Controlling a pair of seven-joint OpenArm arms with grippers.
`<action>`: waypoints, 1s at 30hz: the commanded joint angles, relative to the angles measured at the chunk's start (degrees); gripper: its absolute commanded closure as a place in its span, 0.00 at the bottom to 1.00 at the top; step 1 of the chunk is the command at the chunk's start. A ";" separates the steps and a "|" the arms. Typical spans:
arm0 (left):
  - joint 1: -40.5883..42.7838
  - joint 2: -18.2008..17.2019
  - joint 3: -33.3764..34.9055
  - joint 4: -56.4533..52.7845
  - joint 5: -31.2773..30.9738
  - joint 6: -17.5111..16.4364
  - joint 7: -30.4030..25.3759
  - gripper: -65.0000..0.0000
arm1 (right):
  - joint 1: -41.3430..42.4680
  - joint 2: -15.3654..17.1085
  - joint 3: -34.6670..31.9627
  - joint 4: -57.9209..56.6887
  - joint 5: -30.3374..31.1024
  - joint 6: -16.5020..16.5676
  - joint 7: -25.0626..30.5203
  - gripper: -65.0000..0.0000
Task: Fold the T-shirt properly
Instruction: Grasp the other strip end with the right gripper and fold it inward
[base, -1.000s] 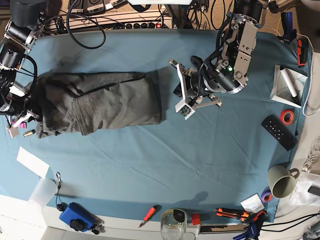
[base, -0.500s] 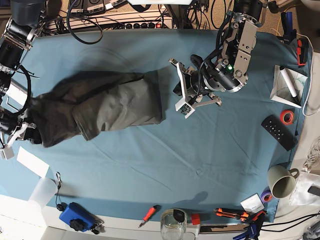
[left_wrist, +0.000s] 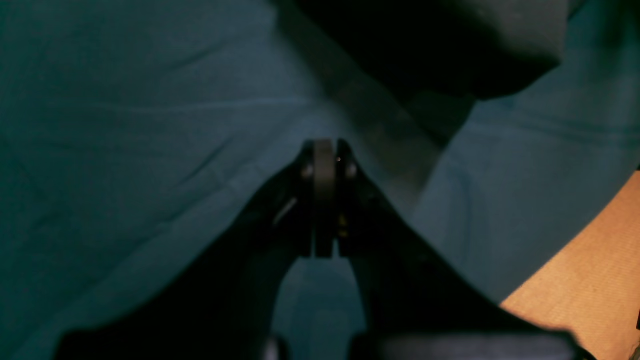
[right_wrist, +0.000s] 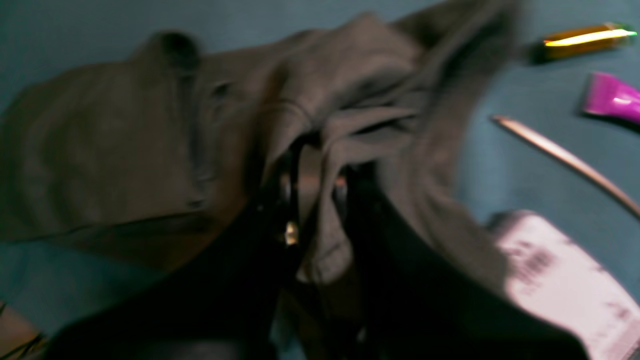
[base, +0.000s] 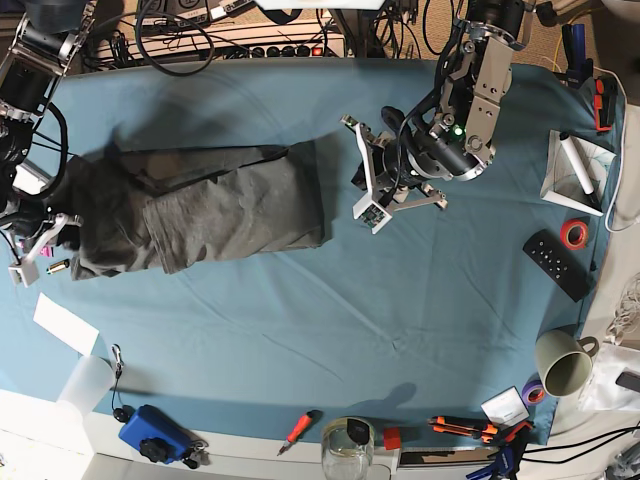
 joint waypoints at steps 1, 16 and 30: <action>-0.81 0.04 -0.11 1.09 -0.66 -0.02 -1.05 1.00 | 1.27 1.60 0.46 0.96 -0.46 -0.09 1.84 1.00; -0.79 0.04 -0.11 1.09 -0.63 -0.02 -1.03 1.00 | 1.25 1.64 0.46 0.96 -9.62 -2.16 2.16 0.66; -0.79 0.04 -0.11 1.09 -0.63 -0.04 -1.03 1.00 | 1.42 1.62 0.46 -1.36 -21.99 -6.75 15.63 0.65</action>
